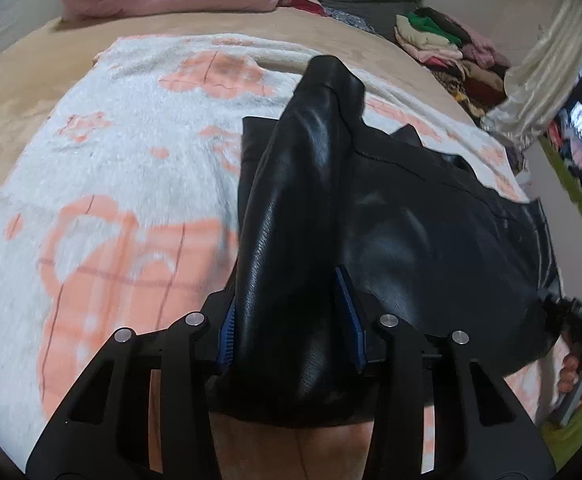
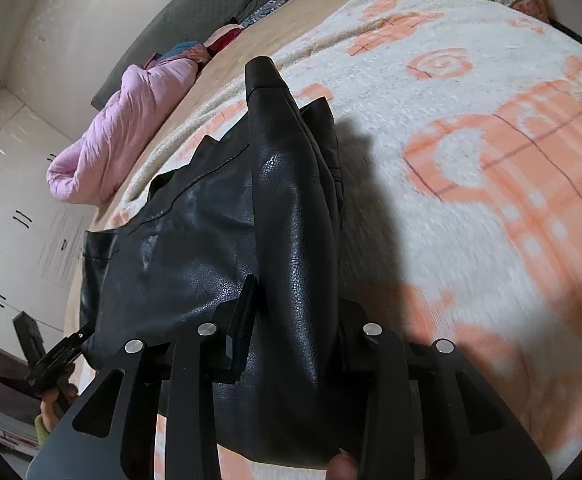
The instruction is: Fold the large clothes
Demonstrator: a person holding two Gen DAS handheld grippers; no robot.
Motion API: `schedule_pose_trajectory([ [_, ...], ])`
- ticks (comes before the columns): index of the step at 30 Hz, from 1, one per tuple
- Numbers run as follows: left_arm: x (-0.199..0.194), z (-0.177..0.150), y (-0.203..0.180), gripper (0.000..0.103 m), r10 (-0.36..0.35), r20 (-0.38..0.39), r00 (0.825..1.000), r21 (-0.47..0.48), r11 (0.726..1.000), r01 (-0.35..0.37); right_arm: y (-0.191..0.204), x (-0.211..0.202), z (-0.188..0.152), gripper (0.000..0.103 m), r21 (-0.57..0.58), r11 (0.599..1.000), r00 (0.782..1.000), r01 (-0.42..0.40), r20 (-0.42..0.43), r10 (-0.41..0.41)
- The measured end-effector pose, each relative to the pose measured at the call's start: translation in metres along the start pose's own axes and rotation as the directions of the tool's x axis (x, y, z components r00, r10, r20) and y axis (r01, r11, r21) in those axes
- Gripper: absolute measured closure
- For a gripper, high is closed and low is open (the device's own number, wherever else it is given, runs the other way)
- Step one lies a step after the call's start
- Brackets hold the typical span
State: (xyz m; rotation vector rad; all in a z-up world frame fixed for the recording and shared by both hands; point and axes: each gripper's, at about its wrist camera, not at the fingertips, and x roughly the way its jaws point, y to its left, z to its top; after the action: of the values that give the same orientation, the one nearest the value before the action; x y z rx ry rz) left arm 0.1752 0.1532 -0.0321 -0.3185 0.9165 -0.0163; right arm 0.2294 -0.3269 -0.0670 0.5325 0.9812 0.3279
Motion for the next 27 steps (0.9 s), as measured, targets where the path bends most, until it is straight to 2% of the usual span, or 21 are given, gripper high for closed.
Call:
schedule_pose_trajectory([
  [10, -0.025, -0.038, -0.017, 0.071, -0.035, -0.015, 0.999, 0.021, 0.999, 0.035, -0.013, -0.029, -0.017, 0.072, -0.001, 0.999, 0.998, 0.053, 0.015, -0.053],
  [13, -0.029, -0.045, -0.019, 0.071, -0.017, 0.001, 1.000, 0.046, 0.999, 0.017, -0.018, -0.026, -0.017, 0.063, 0.002, 0.997, 0.997, 0.073, 0.012, -0.073],
  [15, -0.030, -0.044, -0.017, 0.068, -0.021, 0.000, 1.000, 0.038, 0.999, 0.021, -0.017, -0.025, -0.017, 0.048, 0.008, 0.994, 0.993, 0.113, 0.013, -0.113],
  [16, -0.031, -0.043, -0.016, 0.066, -0.021, 0.002, 1.000, 0.029, 0.999, 0.021, -0.016, -0.027, -0.016, 0.045, 0.011, 0.992, 0.992, 0.125, 0.019, -0.126],
  [17, -0.032, -0.042, -0.016, 0.063, -0.020, 0.002, 1.000, 0.027, 0.999, 0.020, -0.014, -0.028, -0.016, 0.035, 0.012, 0.988, 0.988, 0.154, 0.028, -0.154],
  [18, -0.034, -0.042, -0.014, 0.059, -0.018, 0.005, 1.000, 0.026, 0.999, 0.018, -0.009, -0.036, -0.017, 0.031, 0.000, 0.972, 0.969, 0.237, 0.068, -0.236],
  [19, -0.036, -0.041, -0.013, 0.056, -0.011, 0.012, 1.000, 0.025, 1.000, 0.011, -0.003, -0.044, -0.019, 0.031, -0.018, 0.958, 0.953, 0.287, 0.111, -0.283],
  [20, -0.037, -0.040, -0.012, 0.049, -0.003, 0.020, 1.000, 0.025, 1.000, 0.002, 0.009, -0.057, -0.024, 0.031, -0.039, 0.933, 0.920, 0.359, 0.184, -0.347],
  [22, -0.043, -0.036, -0.011, 0.041, 0.018, 0.050, 0.999, 0.033, 0.999, -0.020, 0.033, -0.073, -0.038, 0.031, -0.099, 0.912, 0.888, 0.398, 0.290, -0.357],
  [23, -0.045, -0.034, -0.010, 0.039, 0.020, 0.062, 0.998, 0.034, 0.999, -0.022, 0.048, -0.077, -0.045, 0.031, -0.151, 0.903, 0.882, 0.402, 0.330, -0.337],
  [24, -0.047, -0.032, -0.009, 0.036, 0.018, 0.070, 0.997, 0.032, 0.999, -0.021, 0.069, -0.077, -0.055, 0.036, -0.230, 0.887, 0.883, 0.400, 0.356, -0.306],
  [25, -0.047, -0.029, -0.006, 0.034, 0.013, 0.070, 0.997, 0.024, 1.000, -0.014, 0.087, -0.073, -0.064, 0.053, -0.304, 0.871, 0.896, 0.386, 0.350, -0.274],
  [27, -0.044, -0.023, -0.003, 0.032, -0.003, 0.061, 0.998, 0.006, 1.000, 0.002, 0.120, -0.057, -0.079, 0.072, -0.438, 0.850, 0.944, 0.293, 0.273, -0.185],
])
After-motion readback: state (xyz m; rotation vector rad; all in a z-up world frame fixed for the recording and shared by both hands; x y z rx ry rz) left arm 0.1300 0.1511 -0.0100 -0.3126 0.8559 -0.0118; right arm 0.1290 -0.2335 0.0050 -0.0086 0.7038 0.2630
